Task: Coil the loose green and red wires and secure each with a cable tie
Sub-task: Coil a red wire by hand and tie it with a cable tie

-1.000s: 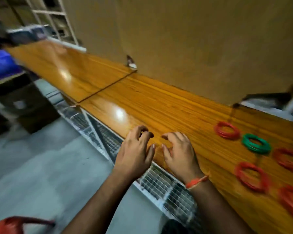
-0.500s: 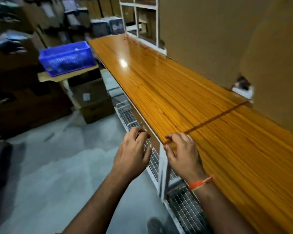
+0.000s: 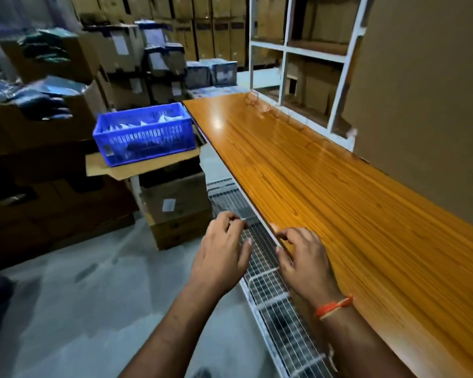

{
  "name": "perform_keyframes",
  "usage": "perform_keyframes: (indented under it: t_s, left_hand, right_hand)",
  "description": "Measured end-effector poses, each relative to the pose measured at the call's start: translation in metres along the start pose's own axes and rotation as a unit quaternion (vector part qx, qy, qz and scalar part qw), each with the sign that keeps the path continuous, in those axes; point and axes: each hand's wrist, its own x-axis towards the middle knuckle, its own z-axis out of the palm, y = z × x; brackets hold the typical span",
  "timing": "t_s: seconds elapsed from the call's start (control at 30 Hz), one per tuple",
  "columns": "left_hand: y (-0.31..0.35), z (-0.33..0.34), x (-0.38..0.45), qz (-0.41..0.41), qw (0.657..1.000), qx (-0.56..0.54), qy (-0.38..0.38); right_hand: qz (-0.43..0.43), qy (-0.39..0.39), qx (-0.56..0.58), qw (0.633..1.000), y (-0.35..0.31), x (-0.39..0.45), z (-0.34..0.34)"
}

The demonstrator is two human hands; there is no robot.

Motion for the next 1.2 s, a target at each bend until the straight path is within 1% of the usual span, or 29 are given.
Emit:
perform_keyframes:
  t_s: [0.1,0.2,0.4,0.57,0.63,0.73,0.83,0.9,0.97,1.0,1.03,1.2]
  left_hand:
    - [-0.054,0.002,0.071,0.038,0.999,-0.003,-0.012]
    - [-0.089,0.015,0.141,0.064,0.997,-0.021,-0.037]
    - [-0.133,0.061,0.257,0.132,0.987,-0.059,-0.072]
    - [-0.167,0.120,0.370,0.157,0.981,-0.063,-0.095]
    - [-0.177,0.141,0.415,0.168,0.977,-0.065,-0.111]
    - [-0.191,0.170,0.483,0.188,0.973,-0.063,-0.121]
    - [-0.208,0.201,0.544,0.188,0.973,-0.067,-0.113]
    - [-0.218,0.219,0.577,0.186,0.973,-0.070,-0.122]
    - [-0.228,0.239,0.612,0.186,0.972,-0.065,-0.130]
    - [-0.231,0.249,0.631,0.182,0.972,-0.063,-0.134]
    - [-0.234,0.259,0.650,0.175,0.973,-0.062,-0.138]
    - [-0.250,0.309,0.746,0.165,0.973,-0.051,-0.155]
  right_hand:
    - [0.018,0.010,-0.004,1.000,-0.021,0.072,0.026]
    - [0.051,0.021,-0.012,0.998,-0.022,0.135,0.044]
    - [0.120,0.069,-0.018,0.990,0.012,0.244,0.076]
    - [0.173,0.127,-0.029,0.976,0.059,0.356,0.102]
    - [0.237,0.165,-0.032,0.957,0.081,0.402,0.104]
    - [0.349,0.245,-0.025,0.904,0.117,0.465,0.105]
    - [0.466,0.305,-0.010,0.831,0.157,0.519,0.106]
    - [0.542,0.323,-0.001,0.776,0.179,0.544,0.101]
    - [0.594,0.327,0.022,0.735,0.196,0.567,0.100]
    - [0.609,0.317,0.032,0.727,0.203,0.577,0.103]
    - [0.614,0.304,0.033,0.728,0.208,0.589,0.108]
    - [0.604,0.229,-0.029,0.763,0.209,0.645,0.142]
